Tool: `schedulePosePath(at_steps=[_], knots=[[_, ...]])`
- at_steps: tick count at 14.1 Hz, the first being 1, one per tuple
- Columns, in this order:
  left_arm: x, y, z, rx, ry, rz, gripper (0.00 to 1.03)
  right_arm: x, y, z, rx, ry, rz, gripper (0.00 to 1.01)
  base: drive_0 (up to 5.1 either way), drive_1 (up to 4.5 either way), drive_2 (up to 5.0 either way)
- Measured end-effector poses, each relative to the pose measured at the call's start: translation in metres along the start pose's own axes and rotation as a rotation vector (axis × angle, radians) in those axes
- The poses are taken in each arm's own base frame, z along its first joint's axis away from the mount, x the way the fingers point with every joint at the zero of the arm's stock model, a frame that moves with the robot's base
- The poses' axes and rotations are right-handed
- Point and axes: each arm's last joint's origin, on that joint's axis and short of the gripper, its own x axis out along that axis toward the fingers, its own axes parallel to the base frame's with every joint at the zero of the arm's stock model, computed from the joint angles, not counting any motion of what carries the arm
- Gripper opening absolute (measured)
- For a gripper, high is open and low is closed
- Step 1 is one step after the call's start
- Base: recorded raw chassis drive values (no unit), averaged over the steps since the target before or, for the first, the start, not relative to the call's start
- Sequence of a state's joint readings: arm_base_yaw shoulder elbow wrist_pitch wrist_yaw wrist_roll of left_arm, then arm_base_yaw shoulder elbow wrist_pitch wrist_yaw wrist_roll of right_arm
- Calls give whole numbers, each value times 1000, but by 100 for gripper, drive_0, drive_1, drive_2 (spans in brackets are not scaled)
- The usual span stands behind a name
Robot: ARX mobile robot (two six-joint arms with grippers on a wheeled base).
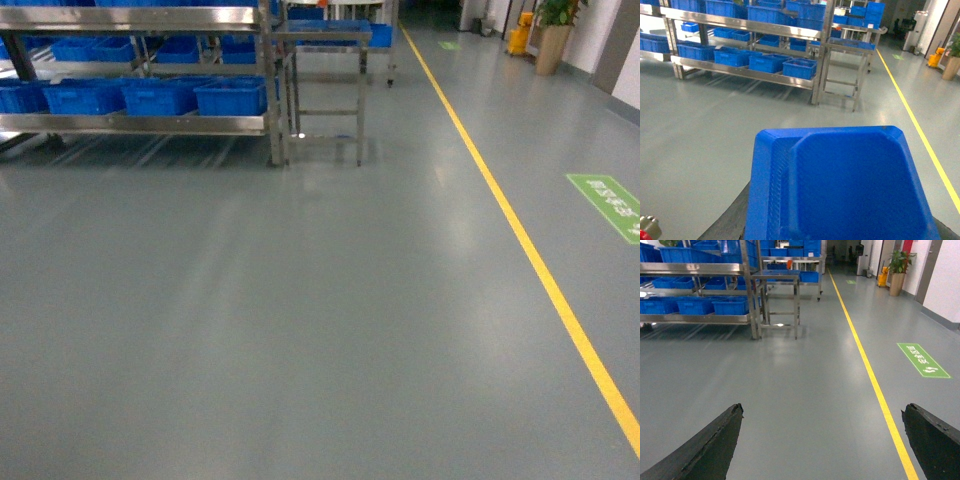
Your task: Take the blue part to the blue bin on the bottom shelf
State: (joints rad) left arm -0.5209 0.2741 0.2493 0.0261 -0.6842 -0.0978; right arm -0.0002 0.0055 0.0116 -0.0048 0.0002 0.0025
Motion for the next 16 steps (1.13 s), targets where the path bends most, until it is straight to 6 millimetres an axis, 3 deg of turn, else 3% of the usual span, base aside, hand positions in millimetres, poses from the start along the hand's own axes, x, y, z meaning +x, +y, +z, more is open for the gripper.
schedulePosePath(at_steps=[2, 16], knots=[[0, 0, 0, 1, 1, 0, 44, 0, 0, 0, 0, 0, 0, 98, -3, 150, -155], [0, 0, 0, 1, 1, 0, 44, 0, 0, 0, 0, -2, 0, 98, 5, 407, -398]])
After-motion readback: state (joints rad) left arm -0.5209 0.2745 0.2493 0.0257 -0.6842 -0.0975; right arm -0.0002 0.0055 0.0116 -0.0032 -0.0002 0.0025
